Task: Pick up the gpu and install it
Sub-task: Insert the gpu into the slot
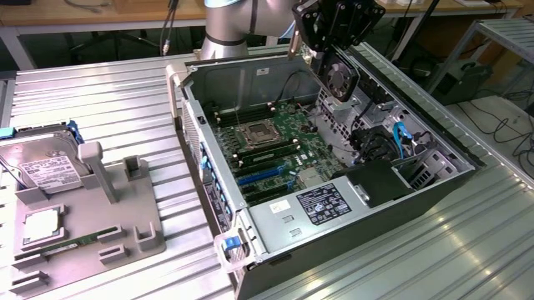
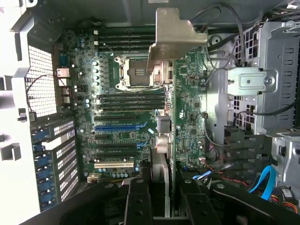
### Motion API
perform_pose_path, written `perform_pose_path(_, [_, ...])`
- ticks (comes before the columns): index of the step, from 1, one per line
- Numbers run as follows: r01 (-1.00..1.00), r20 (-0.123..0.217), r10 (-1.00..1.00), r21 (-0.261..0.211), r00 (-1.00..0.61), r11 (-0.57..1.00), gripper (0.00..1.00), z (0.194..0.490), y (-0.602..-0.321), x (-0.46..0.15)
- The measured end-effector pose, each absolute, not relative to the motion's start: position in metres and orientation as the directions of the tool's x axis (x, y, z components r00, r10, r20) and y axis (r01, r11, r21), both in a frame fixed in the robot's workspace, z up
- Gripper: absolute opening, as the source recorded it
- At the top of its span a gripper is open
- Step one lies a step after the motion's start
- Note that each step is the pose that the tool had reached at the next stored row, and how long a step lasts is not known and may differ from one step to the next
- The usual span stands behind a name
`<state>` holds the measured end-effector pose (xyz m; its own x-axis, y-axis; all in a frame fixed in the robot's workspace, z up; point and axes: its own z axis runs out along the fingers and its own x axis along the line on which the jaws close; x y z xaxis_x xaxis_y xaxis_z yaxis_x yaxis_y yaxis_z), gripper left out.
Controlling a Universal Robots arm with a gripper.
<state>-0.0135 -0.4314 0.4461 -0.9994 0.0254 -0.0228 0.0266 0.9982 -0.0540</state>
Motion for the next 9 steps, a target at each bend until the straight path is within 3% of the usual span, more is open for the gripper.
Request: perform_pose_path(9, [-0.029,-0.023,-0.030,-0.054,-0.999,0.998,0.28,0.4461,-0.4314,-0.0135])
